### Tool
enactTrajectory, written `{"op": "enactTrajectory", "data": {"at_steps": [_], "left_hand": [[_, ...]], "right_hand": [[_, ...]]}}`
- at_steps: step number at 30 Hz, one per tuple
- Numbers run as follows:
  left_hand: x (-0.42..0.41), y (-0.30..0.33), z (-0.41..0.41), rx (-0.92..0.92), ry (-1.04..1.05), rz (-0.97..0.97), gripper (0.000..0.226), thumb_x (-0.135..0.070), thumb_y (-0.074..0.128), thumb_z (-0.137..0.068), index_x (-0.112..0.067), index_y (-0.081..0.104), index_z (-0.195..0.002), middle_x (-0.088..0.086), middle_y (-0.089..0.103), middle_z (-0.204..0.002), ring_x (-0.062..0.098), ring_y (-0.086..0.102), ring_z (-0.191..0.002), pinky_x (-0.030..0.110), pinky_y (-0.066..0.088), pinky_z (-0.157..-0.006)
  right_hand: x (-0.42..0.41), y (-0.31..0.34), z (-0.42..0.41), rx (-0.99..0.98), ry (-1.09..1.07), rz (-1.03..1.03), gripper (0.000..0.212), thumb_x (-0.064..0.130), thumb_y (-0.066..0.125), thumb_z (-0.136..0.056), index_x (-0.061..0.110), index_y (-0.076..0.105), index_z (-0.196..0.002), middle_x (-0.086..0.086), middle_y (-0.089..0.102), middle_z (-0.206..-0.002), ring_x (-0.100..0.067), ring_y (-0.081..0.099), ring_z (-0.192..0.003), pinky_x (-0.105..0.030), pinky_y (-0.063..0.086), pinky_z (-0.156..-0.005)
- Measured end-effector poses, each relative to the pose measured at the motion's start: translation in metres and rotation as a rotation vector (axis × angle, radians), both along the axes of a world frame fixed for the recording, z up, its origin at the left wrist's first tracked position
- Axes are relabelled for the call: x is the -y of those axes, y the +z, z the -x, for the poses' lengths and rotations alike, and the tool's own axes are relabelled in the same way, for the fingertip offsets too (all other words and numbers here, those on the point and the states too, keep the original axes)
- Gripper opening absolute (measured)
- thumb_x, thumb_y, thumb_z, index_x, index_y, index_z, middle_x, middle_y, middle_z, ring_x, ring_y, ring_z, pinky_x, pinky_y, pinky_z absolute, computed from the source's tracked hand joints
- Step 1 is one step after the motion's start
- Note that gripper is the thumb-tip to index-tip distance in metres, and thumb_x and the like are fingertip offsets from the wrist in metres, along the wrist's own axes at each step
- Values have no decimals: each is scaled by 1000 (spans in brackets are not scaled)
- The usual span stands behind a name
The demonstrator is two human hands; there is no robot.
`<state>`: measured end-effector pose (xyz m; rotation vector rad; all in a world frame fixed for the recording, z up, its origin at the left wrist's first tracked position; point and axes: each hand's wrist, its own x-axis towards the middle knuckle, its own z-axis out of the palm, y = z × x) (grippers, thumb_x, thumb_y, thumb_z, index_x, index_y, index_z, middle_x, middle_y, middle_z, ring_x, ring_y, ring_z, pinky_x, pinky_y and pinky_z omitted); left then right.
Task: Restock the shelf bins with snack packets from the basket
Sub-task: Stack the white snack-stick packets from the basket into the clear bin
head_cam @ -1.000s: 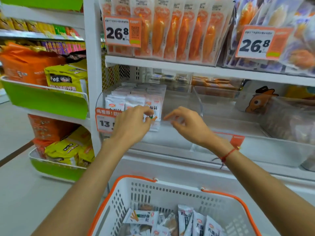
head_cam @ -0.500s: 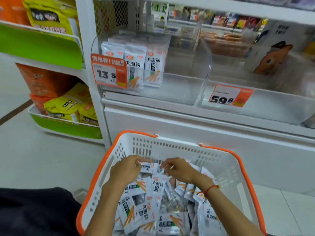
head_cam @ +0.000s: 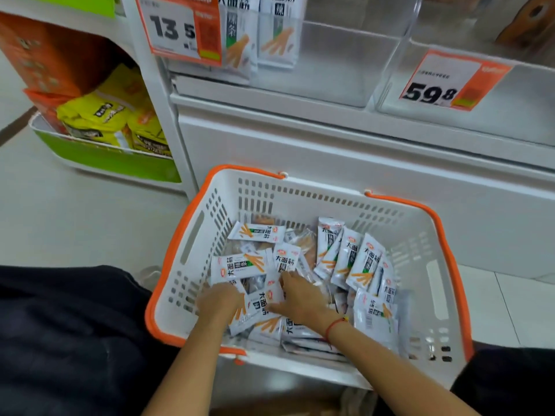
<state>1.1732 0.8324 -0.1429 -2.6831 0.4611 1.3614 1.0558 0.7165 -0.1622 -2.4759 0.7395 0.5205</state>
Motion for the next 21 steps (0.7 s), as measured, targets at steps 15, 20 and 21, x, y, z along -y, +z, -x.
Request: {"op": "enactTrajectory", "data": {"at_steps": [15,20,21], "left_hand": [[2,29,-34,-363,358,299,17,-23,68,-85,-12,56,-89,6,60,-87,13,55,-68,25,47,-60],[11,43,-35,-464,283,402,32,-13,66,-87,-7,61,-118,10,65,-116,23,63,-100,34,54,-84],[14,46,-32,-461,288,465,30,-11,63,-89,-10,59,-119,9,63,-120,21,60,-100,31,53,-81]], "right_hand": [[80,68,0,142,-341,-636,23,23,71,-83,7,69,-101,12,59,-86,-7,52,-73,-13,41,-64],[102,83,10,162,-465,-805,17,24,65,-88,10,62,-79,8,58,-70,1,59,-67,-15,48,-69],[102,85,11,150,-442,-823,16,23,65,-89,7,65,-89,7,63,-76,2,61,-70,-14,49,-68]]}}
